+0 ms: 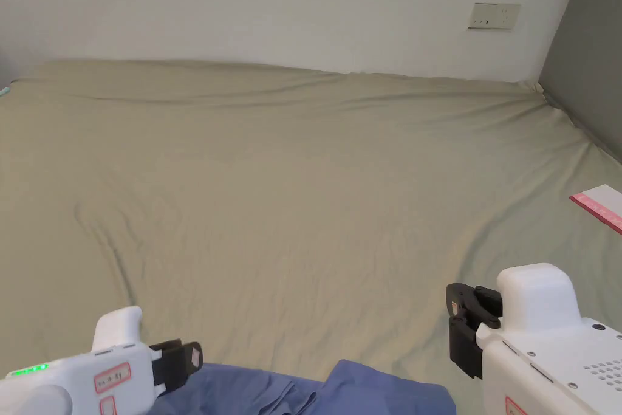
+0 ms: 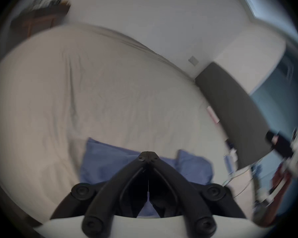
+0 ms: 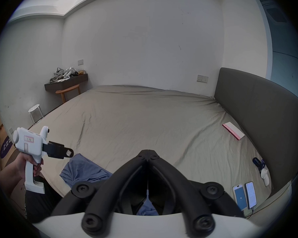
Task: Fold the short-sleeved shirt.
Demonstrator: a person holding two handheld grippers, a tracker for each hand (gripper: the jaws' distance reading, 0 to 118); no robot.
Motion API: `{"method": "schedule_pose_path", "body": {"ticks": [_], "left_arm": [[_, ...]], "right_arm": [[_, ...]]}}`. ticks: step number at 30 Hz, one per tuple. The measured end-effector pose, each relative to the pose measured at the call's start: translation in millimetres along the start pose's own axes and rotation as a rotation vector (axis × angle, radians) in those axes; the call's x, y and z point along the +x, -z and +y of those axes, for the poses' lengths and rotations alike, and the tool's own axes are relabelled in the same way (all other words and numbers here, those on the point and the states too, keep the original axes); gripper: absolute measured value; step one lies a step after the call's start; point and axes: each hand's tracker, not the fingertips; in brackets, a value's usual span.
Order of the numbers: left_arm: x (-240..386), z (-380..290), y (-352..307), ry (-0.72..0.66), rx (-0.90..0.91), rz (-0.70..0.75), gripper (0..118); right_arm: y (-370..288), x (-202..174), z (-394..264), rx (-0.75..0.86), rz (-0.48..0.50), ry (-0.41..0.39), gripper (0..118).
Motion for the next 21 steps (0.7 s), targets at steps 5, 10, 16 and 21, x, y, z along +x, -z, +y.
{"method": "schedule_pose_path", "body": {"ticks": [5, 10, 16, 21], "left_arm": [[18, -47, 28, 0.254, -0.079, 0.126, 0], [47, -87, 64, 0.269, -0.160, 0.096, 0], [89, -100, 86, 0.366, -0.134, 0.184, 0], [100, -96, 84, 0.281, -0.092, 0.132, 0]], "right_arm": [[0, -6, -3, -0.010, 0.007, -0.007, 2], [-2, -8, -5, -0.021, 0.008, -0.014, 2], [0, -5, -10, -0.040, 0.004, -0.016, 2], [2, -4, -13, -0.052, 0.004, -0.019, 2]]}}
